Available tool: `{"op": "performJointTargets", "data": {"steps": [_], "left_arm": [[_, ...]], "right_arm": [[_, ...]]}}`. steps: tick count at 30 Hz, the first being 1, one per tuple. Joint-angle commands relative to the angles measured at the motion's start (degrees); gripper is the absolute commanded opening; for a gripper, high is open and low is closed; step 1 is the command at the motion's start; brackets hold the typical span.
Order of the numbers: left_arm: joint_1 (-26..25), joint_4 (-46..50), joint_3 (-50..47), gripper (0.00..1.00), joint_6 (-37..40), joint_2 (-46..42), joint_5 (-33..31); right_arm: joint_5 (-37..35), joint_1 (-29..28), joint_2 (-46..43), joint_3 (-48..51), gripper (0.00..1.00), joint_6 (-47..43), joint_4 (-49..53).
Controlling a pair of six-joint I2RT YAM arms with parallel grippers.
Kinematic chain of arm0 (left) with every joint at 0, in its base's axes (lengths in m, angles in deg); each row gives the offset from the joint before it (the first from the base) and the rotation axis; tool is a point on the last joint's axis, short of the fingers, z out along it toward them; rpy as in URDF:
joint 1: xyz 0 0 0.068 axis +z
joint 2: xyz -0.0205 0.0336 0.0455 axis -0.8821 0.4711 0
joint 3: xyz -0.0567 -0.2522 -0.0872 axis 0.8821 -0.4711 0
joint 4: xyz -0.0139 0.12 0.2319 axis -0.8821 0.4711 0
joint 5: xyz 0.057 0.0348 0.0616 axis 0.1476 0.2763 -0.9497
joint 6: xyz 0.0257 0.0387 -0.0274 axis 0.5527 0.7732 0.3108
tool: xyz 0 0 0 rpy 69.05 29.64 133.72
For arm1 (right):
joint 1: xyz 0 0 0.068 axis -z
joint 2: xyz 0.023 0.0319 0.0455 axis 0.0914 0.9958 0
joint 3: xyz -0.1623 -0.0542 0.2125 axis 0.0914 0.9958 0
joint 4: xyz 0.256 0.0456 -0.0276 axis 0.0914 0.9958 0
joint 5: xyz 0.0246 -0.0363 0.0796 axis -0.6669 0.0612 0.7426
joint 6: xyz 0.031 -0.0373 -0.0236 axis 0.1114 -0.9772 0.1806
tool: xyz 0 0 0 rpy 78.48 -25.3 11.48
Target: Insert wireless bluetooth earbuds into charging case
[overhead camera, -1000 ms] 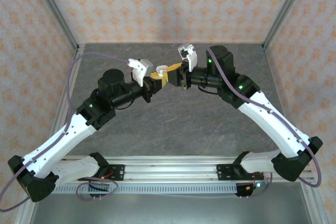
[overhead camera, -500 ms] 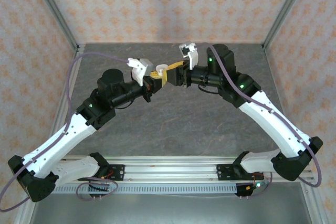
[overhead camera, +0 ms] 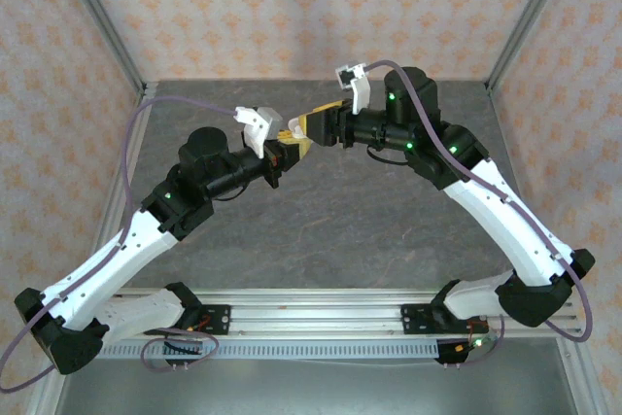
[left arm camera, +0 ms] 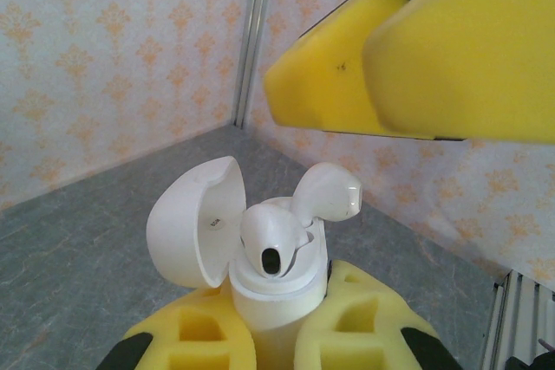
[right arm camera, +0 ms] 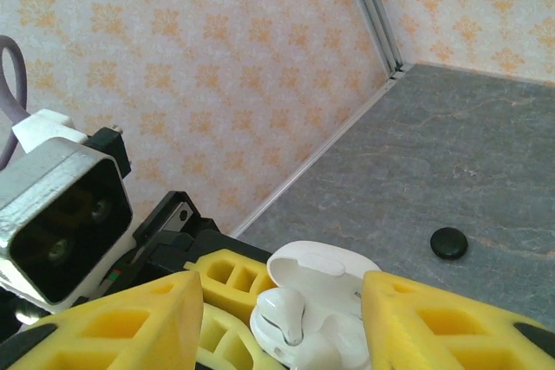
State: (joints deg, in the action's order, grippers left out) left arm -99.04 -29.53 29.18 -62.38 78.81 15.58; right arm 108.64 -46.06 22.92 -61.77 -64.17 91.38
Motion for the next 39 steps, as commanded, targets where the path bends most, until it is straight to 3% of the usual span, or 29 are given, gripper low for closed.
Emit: {"op": "performJointTargets", "data": {"steps": [1,7,15,39], "left_arm": [[-0.3,-2.5,1.5,0.0,-0.4,-0.8,0.3],[-0.3,-1.8,1.6,0.0,-0.1,-1.1,-0.1],[-0.3,-1.6,1.6,0.0,-0.1,-1.3,-0.1],[-0.4,-1.1,1.6,0.0,-0.6,-2.1,-0.1]], "right_arm": [[-0.5,0.5,0.1,-2.5,0.51,2.7,0.4],[0.0,1.0,-0.8,-1.6,0.51,3.5,2.7],[2.1,1.1,-3.5,2.1,0.34,4.9,2.5],[4.7,1.8,-1.9,2.9,0.25,3.9,2.8]]}}
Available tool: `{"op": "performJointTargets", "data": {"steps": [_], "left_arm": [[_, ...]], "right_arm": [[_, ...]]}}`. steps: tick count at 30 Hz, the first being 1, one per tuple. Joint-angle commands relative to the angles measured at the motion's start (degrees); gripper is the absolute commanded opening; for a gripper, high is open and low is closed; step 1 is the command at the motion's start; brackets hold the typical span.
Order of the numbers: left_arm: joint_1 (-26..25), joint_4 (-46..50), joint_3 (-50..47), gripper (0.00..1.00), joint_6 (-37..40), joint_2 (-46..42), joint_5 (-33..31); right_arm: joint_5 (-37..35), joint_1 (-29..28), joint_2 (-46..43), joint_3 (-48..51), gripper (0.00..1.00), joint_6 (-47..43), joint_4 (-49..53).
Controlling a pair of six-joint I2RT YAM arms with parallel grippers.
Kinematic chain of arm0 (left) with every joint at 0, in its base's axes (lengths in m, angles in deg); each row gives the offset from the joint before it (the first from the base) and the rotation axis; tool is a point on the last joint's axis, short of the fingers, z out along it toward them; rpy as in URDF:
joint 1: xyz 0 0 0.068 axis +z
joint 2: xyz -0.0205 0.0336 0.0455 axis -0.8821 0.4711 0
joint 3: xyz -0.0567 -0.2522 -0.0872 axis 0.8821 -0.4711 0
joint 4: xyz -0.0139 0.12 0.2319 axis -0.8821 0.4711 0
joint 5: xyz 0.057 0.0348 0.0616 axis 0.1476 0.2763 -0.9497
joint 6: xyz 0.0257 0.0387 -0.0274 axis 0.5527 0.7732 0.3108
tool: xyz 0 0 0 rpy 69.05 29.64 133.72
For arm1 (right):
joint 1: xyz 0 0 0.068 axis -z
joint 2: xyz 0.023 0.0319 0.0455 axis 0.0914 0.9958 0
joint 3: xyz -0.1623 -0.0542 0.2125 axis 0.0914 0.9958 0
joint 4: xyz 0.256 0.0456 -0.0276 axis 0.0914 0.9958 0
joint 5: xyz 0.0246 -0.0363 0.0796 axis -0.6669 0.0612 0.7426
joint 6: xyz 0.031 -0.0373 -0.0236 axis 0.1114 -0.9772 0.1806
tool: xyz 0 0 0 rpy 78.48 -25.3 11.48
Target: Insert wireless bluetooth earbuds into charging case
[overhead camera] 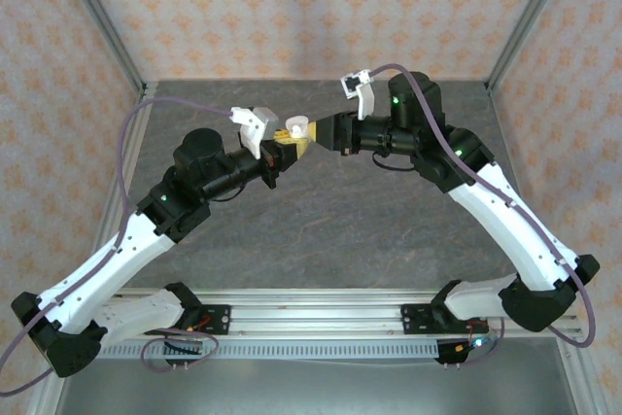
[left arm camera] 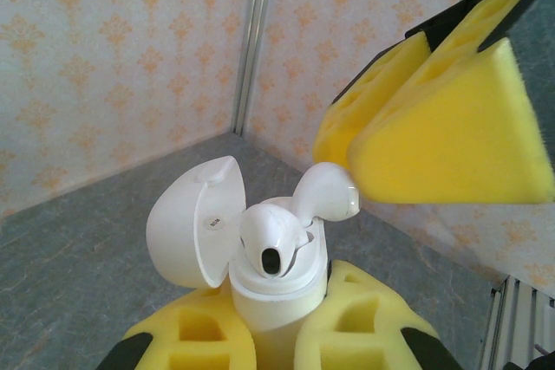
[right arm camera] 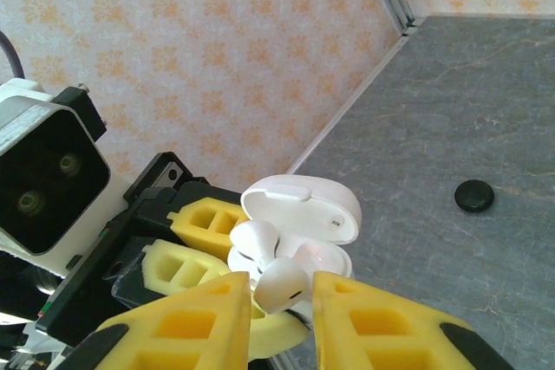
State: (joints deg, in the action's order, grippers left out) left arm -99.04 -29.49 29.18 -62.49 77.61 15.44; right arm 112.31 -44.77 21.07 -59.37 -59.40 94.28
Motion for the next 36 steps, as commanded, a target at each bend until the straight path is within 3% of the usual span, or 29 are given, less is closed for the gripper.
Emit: {"op": "performJointTargets", "data": {"steps": [1,18,26,36], "left_arm": [[-0.4,-1.1,1.6,0.0,-0.4,-0.8,0.1],[-0.4,-0.8,1.6,0.0,-0.4,-0.7,0.3],[-0.4,-1.2,1.7,0.0,0.2,-0.6,3.0],[-0.4,-4.4,2.9,0.0,1.0,1.8,14.7]], "right_arm": [[1.0,0.6,0.0,0.6,0.25,-1.0,0.0],[2.0,2.4,0.7,0.3,0.24,-1.3,0.0],[3.6,6.0,0.6,-1.0,0.27,2.6,-1.0],[19.3,8.8,5.0,-0.9,0.24,13.1,-9.5]]}}
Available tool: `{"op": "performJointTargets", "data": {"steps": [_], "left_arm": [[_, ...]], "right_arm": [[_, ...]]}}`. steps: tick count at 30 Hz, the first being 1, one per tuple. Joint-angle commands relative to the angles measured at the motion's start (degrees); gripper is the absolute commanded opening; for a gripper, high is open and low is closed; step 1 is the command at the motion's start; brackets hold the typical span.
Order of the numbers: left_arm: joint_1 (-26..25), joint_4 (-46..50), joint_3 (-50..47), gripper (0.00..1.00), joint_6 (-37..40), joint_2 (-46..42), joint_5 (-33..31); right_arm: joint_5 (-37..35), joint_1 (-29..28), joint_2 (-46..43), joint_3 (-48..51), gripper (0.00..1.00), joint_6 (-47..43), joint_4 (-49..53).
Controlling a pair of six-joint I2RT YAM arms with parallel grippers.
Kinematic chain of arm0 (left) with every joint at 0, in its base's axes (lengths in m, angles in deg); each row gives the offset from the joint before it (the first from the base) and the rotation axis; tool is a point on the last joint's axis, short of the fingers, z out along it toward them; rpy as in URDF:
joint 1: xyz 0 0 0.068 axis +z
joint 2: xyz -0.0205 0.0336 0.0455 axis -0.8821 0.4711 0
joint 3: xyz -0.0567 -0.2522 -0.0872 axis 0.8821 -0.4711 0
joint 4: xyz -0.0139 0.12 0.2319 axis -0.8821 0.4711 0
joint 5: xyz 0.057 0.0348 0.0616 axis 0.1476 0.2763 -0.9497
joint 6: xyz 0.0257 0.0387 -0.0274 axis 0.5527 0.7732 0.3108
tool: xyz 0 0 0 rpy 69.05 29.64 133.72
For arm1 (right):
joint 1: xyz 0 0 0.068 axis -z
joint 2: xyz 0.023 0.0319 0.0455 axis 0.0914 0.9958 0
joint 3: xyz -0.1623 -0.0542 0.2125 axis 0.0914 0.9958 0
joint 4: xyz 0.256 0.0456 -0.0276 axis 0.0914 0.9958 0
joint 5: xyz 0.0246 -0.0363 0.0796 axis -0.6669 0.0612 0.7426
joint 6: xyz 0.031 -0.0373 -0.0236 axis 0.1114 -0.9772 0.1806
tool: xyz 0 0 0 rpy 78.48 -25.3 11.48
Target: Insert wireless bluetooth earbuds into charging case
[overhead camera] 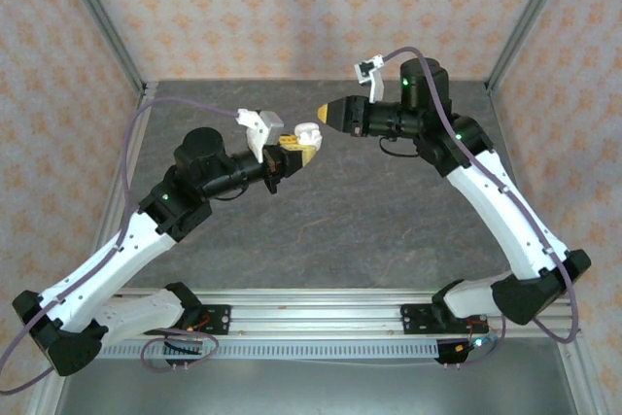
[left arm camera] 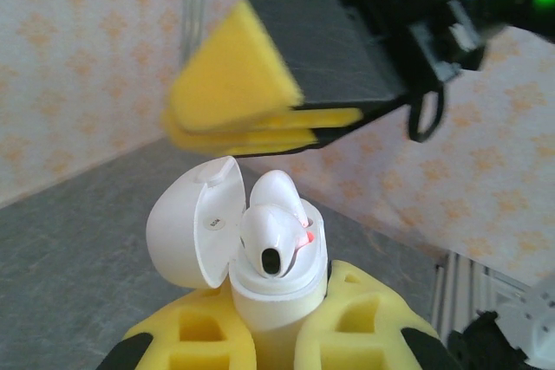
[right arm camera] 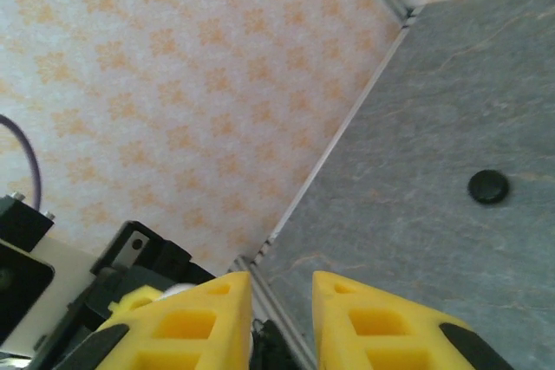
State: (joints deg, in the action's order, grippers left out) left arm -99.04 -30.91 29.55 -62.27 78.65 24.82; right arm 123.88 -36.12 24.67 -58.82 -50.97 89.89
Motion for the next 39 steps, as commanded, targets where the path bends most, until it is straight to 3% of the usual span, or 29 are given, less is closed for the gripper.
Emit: {"op": "performJointTargets", "data": {"steps": [1,10,19,28,32,39], "left_arm": [[-0.4,-2.6,2.9,0.0,0.9,1.1,5.9],[-0.3,-0.2,3.9,0.0,0.3,2.5,3.0],[0.1,0.8,4.4,0.0,-1.1,3.3,1.1],[0.8,-0.7,4.3,0.0,-3.5,2.9,0.7],[1.4,-2.2,3.8,0.0,-5.4,2.8,0.7],[1.4,4.8,2.9,0.0,-1.5,3.2,-2.4]], "right_arm": [[9.7,0.1,1.8,-1.3,0.23,6.0,-5.9],[21.3,0.1,1.2,3.0,0.17,17.2,-16.6],[23.8,-0.1,-1.3,4.7,0.13,15.1,-12.5],[17.9,-0.2,-1.7,3.9,0.14,0.8,2.7],[11.7,-0.2,-2.0,4.1,0.16,-4.6,7.6],[-5.2,1.1,-3.5,1.4,0.4,-5.4,7.3]]}}
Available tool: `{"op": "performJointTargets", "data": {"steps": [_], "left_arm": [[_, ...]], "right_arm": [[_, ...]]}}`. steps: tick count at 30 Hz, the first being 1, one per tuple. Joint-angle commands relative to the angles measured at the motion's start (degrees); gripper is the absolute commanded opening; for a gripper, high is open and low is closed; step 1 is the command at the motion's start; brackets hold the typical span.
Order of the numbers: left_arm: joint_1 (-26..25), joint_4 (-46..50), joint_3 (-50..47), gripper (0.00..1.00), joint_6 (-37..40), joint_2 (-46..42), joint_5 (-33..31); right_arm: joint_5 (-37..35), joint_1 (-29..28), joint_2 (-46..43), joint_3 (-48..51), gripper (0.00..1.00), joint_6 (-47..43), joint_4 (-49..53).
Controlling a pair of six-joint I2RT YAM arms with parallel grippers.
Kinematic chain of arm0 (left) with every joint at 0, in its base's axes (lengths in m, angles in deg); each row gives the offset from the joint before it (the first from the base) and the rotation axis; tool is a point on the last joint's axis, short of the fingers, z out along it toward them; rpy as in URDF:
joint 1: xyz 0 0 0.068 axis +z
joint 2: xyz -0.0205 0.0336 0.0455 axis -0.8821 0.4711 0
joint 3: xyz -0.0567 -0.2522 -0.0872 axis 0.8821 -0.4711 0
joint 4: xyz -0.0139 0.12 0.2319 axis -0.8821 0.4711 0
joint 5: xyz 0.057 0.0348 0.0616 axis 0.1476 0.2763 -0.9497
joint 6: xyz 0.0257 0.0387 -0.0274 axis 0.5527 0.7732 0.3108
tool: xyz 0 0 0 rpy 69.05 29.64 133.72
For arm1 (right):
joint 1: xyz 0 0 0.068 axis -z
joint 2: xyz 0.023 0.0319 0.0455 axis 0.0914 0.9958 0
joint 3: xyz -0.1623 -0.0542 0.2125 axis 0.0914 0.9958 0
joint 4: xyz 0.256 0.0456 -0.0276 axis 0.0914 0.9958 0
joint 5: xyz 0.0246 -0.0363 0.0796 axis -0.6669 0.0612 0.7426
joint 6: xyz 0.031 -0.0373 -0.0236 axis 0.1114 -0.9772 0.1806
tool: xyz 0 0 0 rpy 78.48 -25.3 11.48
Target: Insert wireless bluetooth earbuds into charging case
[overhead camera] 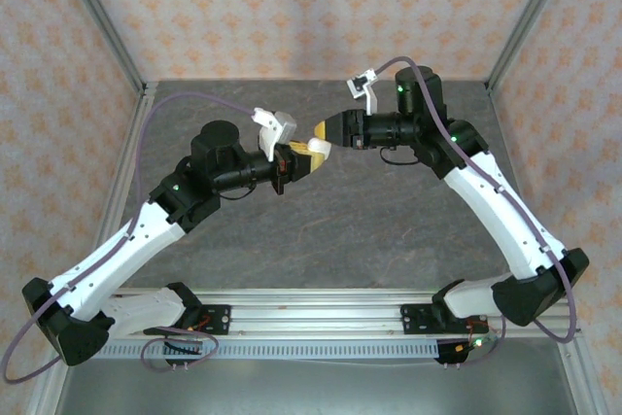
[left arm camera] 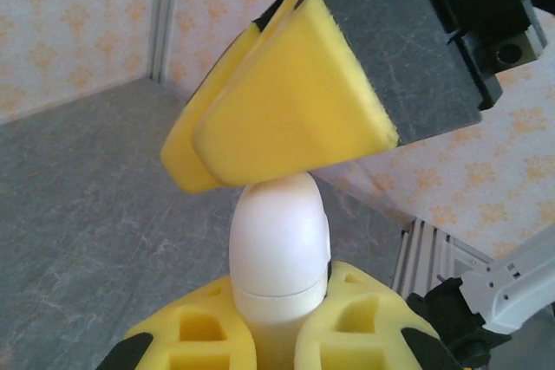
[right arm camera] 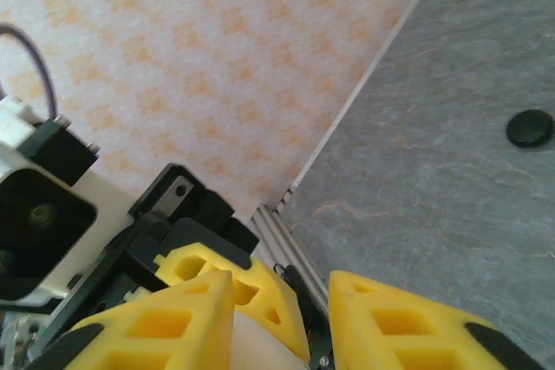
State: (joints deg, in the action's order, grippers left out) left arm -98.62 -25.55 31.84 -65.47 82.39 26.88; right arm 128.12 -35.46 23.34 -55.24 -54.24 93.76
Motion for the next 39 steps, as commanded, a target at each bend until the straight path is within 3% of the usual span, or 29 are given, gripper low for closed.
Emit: {"op": "performJointTargets", "data": {"steps": [1,8,20,28,39], "left_arm": [[1.0,0.1,0.0,0.0,2.3,-0.6,-5.3],[2.2,4.2,-8.6,0.0,4.2,-0.8,-9.9],[8.0,-9.6,-31.3,0.02,-7.2,4.7,-6.6],[10.8,-9.8,-29.4,0.03,-7.2,17.7,-1.5],[12.9,-0.3,-21.3,0.32,-3.7,24.4,-4.9]], "right_arm": [[-11.9,0.9,-2.5,-2.4,0.42,-1.9,3.2],[-28.5,5.7,-5.4,3.4,0.56,1.9,1.4],[-52.1,10.3,-10.9,24.7,0.74,2.0,-5.6],[-63.2,11.4,-11.2,33.7,0.86,-1.6,-12.6],[-65.8,18.8,-10.0,39.9,0.95,-3.1,-16.4]]}}
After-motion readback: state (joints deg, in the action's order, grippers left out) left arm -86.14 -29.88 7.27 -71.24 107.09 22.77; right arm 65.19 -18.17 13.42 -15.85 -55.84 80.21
